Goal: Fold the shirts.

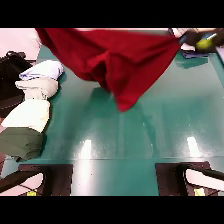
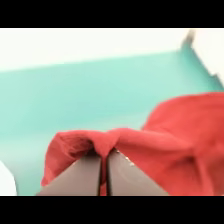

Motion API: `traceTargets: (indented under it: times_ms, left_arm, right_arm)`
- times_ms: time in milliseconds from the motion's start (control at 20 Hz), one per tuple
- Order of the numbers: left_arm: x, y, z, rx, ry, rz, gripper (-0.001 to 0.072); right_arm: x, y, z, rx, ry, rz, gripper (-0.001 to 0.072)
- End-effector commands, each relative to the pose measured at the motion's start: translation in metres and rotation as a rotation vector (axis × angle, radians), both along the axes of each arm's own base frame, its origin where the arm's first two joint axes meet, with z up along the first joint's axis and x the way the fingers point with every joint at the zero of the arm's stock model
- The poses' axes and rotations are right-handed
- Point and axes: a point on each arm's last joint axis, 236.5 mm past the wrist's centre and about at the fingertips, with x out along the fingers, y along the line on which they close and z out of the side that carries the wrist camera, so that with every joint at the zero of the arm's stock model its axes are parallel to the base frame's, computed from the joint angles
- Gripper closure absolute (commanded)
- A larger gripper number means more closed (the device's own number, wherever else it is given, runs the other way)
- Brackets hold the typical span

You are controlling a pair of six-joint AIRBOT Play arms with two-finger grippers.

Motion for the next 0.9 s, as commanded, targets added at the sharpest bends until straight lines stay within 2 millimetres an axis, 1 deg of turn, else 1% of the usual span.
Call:
traceTargets:
  times_ms: [0,50,100,150,200,250,300,400,450,500,550,600,650,700,750,800,850]
  left_arm:
    - [-0.113,0.008,0.107,-0.011,-0.312,0.017,0.0682]
    - [-0.139,0.011,0.122,-0.014,-0.368,0.025,0.0682]
    - [-0.159,0.013,0.132,-0.013,-0.408,0.032,0.0682]
    - [-0.177,0.014,0.140,-0.016,-0.443,0.035,0.0683]
    - [-0.193,0.015,0.147,-0.021,-0.476,0.036,0.0683]
    - [-0.197,0.015,0.150,-0.021,-0.483,0.033,0.0683]
    - [-0.200,0.015,0.152,-0.020,-0.490,0.033,0.0683]
    - [-0.197,0.014,0.148,-0.017,-0.475,0.031,0.0683]
    - [-0.187,0.013,0.140,-0.014,-0.444,0.029,0.0683]
    - [-0.168,0.012,0.124,-0.006,-0.390,0.028,0.0683]
    - [-0.144,0.011,0.103,0.002,-0.317,0.024,0.0683]
    - [-0.117,0.009,0.075,0.014,-0.225,0.018,0.0683]
    - [-0.086,0.006,0.035,0.032,-0.099,0.008,0.0683]
    - [-0.054,0.003,-0.013,0.050,0.044,-0.005,0.0683]
    - [-0.026,0.001,-0.060,0.062,0.178,-0.015,0.0682]
    - [0.000,-0.002,-0.113,0.066,0.313,-0.025,0.0682]
    - [0.020,-0.004,-0.161,0.063,0.427,-0.034,0.0682]
  right_arm:
    - [-0.095,-0.013,0.143,-0.085,-0.345,-0.065,0.0698]
    - [-0.118,-0.016,0.167,-0.103,-0.409,-0.086,0.0697]
    - [-0.140,-0.019,0.188,-0.123,-0.469,-0.112,0.0698]
    - [-0.159,-0.023,0.204,-0.143,-0.515,-0.142,0.0698]
    - [-0.172,-0.028,0.214,-0.161,-0.543,-0.173,0.0697]
    - [-0.180,-0.034,0.219,-0.170,-0.552,-0.207,0.0698]
    - [-0.185,-0.042,0.219,-0.169,-0.542,-0.246,0.0698]
    - [-0.184,-0.056,0.210,-0.179,-0.495,-0.293,0.0697]
    - [-0.179,-0.062,0.203,-0.181,-0.466,-0.302,0.0698]
    - [-0.168,-0.067,0.193,-0.171,-0.426,-0.297,0.0698]
    - [-0.154,-0.070,0.179,-0.149,-0.371,-0.282,0.0698]
    - [-0.135,-0.071,0.158,-0.133,-0.293,-0.248,0.0698]
    - [-0.117,-0.070,0.133,-0.111,-0.207,-0.213,0.0698]
    - [-0.094,-0.063,0.102,-0.084,-0.116,-0.163,0.0698]
    - [-0.072,-0.058,0.071,-0.068,-0.034,-0.127,0.0698]
    - [-0.049,-0.057,0.030,-0.086,0.068,-0.116,0.0698]
    - [-0.030,-0.059,-0.013,-0.115,0.178,-0.125,0.0697]
